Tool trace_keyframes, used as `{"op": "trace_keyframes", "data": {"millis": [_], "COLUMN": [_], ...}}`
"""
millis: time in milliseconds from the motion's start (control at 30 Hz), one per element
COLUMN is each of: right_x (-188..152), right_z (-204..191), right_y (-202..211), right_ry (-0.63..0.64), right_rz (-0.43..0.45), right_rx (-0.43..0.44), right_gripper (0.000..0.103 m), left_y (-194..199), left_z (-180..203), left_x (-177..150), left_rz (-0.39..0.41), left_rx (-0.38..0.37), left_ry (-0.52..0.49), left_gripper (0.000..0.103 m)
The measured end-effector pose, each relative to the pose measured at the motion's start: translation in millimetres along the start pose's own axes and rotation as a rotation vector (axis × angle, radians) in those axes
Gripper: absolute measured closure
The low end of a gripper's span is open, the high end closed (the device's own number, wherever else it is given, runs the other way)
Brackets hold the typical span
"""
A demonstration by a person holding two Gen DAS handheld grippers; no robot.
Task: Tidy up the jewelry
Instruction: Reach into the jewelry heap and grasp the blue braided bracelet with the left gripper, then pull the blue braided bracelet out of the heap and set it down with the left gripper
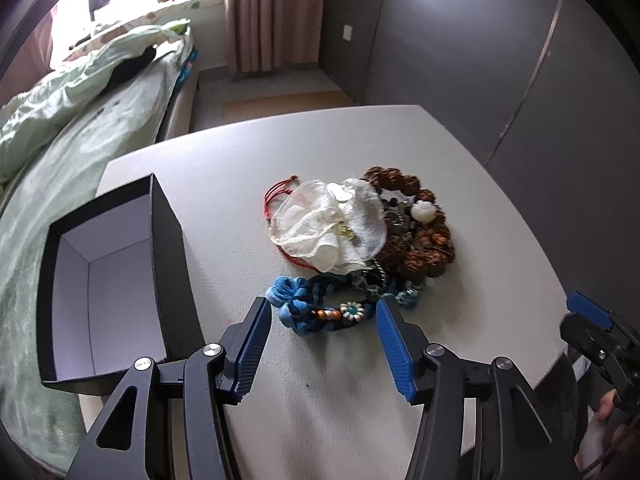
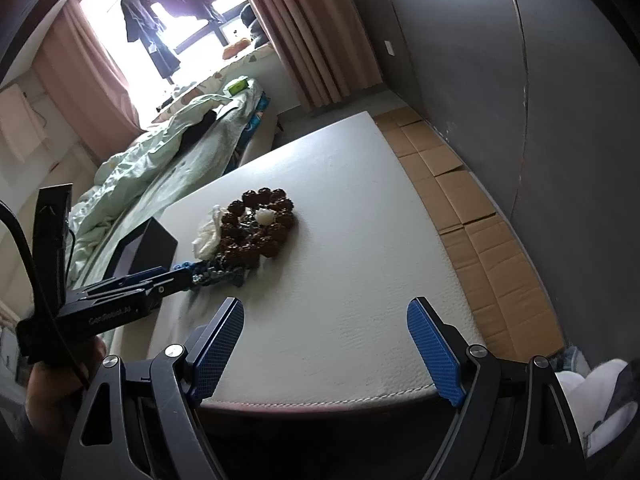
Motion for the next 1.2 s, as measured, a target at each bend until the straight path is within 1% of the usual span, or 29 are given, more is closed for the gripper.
{"op": "trace_keyframes", "data": {"millis": [133,200,233,267,300,333,433,500,567,600,667,733,767,800,1000,1133,1200], "right_x": [0.9,1.6,2.1,3.4,5.4,8.0,17.8,24.8,30.5,35.3,40.7,44.4,46.5,47.6,60.2,73.7,78.5], "right_z": [2.3,0.8,-0.7,-2.2,-5.2,-9.1,-19.9,-24.4,-27.3,-28.3,-31.2,-35.4,-37.4,-38.6,-52.2,-62.3,-66.5], "right_y": [-3.8,-5.9,-6.9,-7.8,-8.5,-8.9,-13.0,-20.1,-27.9,-35.0,-46.5,-58.4,-64.9,-69.2,-102.6,-120.9,-130.4], "right_ry": [-0.013,-0.013,-0.012,-0.010,-0.004,0.004,0.020,0.013,-0.001,-0.014,-0.021,-0.019,-0.020,-0.021,0.002,0.048,0.078], "right_rz": [-0.007,-0.011,-0.013,-0.014,-0.011,-0.005,0.012,0.009,-0.001,-0.012,-0.028,-0.050,-0.062,-0.069,-0.104,-0.119,-0.142], "right_rx": [0.003,0.007,0.008,0.010,0.014,0.019,0.041,0.072,0.095,0.111,0.115,0.102,0.097,0.094,0.040,-0.006,-0.035], "right_gripper": [0.018,0.019,0.019,0.019,0.019,0.019,0.019,0.021,0.030,0.031,0.040,0.045,0.046,0.046,0.046,0.046,0.046], "left_y": [-2.4,-6.0,-8.1,-9.6,-11.7,-13.0,-5.5,4.6,15.8,19.9,29.4,37.6,42.4,46.5,61.8,65.6,67.3], "left_z": [0.3,2.3,2.4,2.7,1.0,-2.5,-10.0,-10.0,-9.5,-9.4,-9.9,-10.8,-11.6,-12.4,-23.4,-31.2,-34.2], "left_x": [4.2,5.3,4.6,4.0,4.0,3.7,6.4,9.8,13.7,15.3,18.2,20.6,22.0,23.4,32.7,34.2,34.0], "left_rz": [0.004,-0.010,-0.019,-0.028,-0.040,-0.049,-0.026,0.006,0.034,0.044,0.065,0.083,0.093,0.103,0.138,0.142,0.146], "left_rx": [-0.012,-0.026,-0.009,-0.011,-0.026,-0.039,-0.052,-0.052,-0.062,-0.066,-0.068,-0.065,-0.067,-0.068,-0.053,-0.042,-0.041], "left_ry": [0.020,0.026,0.021,0.026,0.042,0.065,0.092,0.084,0.077,0.075,0.072,0.068,0.066,0.062,0.044,0.043,0.053], "left_gripper": [0.047,0.049,0.056,0.062,0.075,0.084,0.092,0.093,0.094,0.094,0.095,0.095,0.096,0.103,0.103,0.103,0.103]}}
Point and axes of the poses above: each gripper's, at about its wrist camera, not at the fingertips, and y roughly against the way its jaws point, z to its right, x to its top, the point moved 4 cm from there along -y, roughly the way its jaws point, and after that the axes turned 2 degrees about -x, right-handed, at the moved point
